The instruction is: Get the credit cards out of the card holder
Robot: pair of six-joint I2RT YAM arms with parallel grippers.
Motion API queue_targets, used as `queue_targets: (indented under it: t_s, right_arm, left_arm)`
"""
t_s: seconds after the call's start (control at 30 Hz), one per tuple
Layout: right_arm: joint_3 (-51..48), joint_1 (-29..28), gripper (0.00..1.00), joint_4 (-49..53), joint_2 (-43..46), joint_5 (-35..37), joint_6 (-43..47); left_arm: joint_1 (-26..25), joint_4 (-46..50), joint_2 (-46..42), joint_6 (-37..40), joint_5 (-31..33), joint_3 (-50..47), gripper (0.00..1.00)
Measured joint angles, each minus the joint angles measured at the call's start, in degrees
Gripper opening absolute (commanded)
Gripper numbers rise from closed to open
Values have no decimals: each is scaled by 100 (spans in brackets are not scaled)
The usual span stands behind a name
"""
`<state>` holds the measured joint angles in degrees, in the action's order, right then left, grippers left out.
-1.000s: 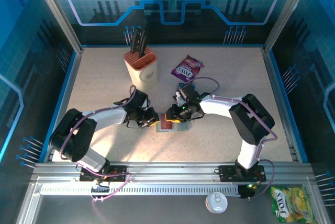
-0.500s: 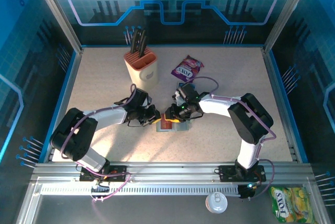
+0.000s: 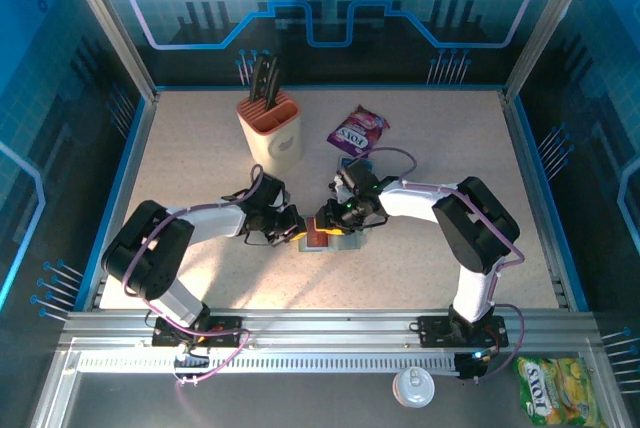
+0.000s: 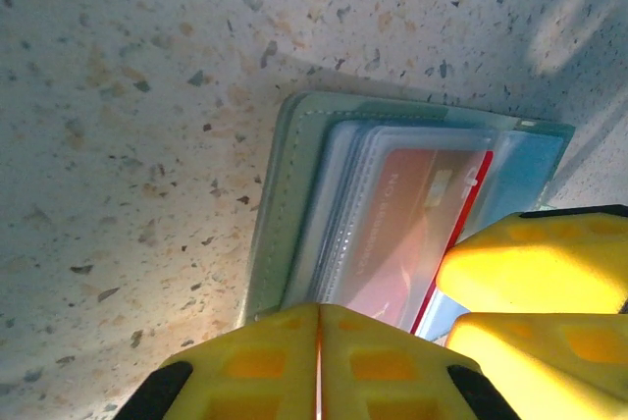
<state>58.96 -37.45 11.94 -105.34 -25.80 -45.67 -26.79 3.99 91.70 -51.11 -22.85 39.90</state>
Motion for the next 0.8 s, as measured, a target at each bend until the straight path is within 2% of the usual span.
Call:
queue_targets:
  t_s: [0.8]
  right_arm:
    - [55,0,37,245,-26,195,157]
  left_arm:
    - [0,-2,50,2,0,2,10]
